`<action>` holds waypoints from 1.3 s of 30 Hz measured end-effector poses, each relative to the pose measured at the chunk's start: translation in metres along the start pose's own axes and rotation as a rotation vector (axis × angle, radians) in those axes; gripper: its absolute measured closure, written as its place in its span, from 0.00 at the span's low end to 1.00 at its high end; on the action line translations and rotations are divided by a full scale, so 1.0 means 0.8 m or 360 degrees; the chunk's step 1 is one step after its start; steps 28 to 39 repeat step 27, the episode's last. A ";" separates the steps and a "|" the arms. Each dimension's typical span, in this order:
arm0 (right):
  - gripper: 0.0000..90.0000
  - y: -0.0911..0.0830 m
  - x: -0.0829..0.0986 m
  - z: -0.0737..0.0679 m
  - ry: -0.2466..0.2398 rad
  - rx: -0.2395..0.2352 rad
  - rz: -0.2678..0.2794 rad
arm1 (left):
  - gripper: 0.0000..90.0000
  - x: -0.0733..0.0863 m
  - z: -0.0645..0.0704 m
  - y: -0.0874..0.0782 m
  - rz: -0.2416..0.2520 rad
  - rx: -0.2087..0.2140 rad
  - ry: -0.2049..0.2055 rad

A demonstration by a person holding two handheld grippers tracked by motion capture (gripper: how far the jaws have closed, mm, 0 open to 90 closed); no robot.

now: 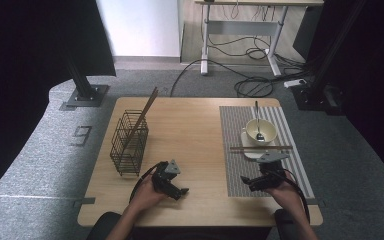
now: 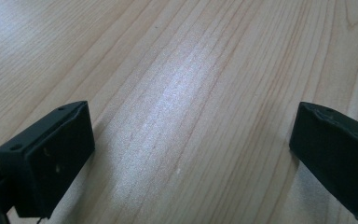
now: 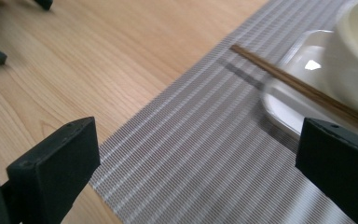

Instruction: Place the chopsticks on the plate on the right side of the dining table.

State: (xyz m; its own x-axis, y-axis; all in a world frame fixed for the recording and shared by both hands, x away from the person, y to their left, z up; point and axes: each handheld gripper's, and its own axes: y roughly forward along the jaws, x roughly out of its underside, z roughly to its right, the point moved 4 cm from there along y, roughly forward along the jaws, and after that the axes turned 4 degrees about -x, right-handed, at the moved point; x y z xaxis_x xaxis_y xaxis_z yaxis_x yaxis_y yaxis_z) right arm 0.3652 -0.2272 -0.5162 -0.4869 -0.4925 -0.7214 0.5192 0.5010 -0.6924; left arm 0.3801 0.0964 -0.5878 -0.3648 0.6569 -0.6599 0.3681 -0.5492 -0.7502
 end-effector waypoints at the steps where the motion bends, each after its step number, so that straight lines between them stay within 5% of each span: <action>1: 0.00 0.009 0.000 -0.002 -0.0020 -0.0005 -0.0016 | 0.00 0.000 0.000 0.000 0.0000 0.0000 -0.0002; 8: 0.00 0.063 0.008 0.003 0.0013 -0.0054 -0.0033 | 0.00 0.000 0.000 0.000 -0.0001 0.0001 -0.0002; 15: 0.00 0.096 0.027 0.016 0.0023 -0.0005 -0.0069 | 0.00 0.000 0.000 0.000 -0.0001 0.0000 -0.0003; 19: 0.00 0.099 0.031 0.022 0.0101 -0.0032 -0.0025 | 0.00 0.000 0.000 0.000 -0.0002 0.0001 -0.0003; 39: 0.00 0.099 0.032 0.022 0.0102 -0.0034 -0.0029 | 0.00 0.000 0.001 0.001 -0.0002 0.0000 -0.0002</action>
